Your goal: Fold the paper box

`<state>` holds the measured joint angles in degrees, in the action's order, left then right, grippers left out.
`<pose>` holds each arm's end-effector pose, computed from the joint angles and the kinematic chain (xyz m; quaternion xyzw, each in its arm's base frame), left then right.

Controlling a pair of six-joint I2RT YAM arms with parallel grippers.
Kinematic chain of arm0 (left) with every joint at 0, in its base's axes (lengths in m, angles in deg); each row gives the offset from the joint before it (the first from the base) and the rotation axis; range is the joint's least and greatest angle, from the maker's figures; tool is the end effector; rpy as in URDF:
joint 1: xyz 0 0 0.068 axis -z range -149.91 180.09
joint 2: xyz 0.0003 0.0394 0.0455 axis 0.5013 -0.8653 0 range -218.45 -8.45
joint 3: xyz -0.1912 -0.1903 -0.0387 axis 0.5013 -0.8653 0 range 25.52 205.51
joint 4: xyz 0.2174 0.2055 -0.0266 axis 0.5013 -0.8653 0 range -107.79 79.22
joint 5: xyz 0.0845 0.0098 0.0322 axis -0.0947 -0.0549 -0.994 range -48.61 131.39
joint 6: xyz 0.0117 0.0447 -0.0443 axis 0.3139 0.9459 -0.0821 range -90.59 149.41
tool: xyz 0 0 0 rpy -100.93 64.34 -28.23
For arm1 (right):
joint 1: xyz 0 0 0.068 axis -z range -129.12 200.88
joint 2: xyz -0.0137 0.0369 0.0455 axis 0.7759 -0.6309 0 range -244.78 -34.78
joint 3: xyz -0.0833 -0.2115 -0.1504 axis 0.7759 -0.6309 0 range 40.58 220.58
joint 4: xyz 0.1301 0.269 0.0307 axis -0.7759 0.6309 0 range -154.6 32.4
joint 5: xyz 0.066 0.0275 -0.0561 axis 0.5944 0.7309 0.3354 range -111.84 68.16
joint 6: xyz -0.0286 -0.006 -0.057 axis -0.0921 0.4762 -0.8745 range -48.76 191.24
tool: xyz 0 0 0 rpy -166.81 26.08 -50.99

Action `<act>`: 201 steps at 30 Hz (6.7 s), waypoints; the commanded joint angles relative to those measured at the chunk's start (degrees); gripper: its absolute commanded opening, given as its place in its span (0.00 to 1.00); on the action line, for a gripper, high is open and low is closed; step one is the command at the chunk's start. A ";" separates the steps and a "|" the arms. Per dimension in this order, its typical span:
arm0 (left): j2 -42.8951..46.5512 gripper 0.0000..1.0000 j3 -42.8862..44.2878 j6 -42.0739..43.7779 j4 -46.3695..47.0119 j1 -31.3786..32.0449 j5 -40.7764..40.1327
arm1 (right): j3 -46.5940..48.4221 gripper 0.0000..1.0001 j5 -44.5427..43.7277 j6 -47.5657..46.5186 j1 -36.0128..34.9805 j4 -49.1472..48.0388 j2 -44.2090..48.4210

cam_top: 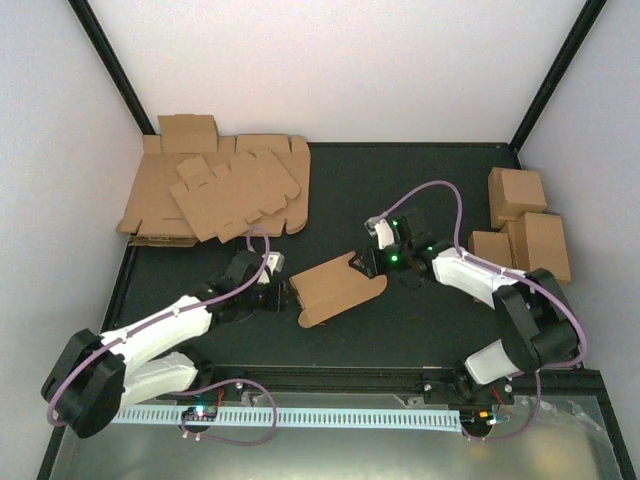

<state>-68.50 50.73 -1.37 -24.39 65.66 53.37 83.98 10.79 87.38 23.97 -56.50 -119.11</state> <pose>0.1884 -0.1473 0.1362 0.0758 0.9275 -0.2748 0.2419 0.2781 0.1711 0.1463 -0.1823 0.8859 0.3680 0.2159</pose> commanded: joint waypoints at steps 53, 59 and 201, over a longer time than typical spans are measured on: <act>-19.31 0.40 10.25 10.21 7.42 -7.60 19.07 | -22.44 0.57 -6.69 19.04 -4.58 -1.33 24.24; -21.62 0.15 10.06 10.66 8.41 -7.54 25.36 | -22.25 0.37 -5.56 19.72 -5.01 -4.08 21.76; -3.11 0.43 -6.03 -4.30 27.53 5.11 10.20 | 40.00 0.41 10.19 -15.75 6.79 18.86 -40.69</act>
<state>-68.48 43.23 -4.48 -1.05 67.10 68.70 124.04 23.94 72.39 30.06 -39.19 -157.67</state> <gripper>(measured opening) 0.518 0.416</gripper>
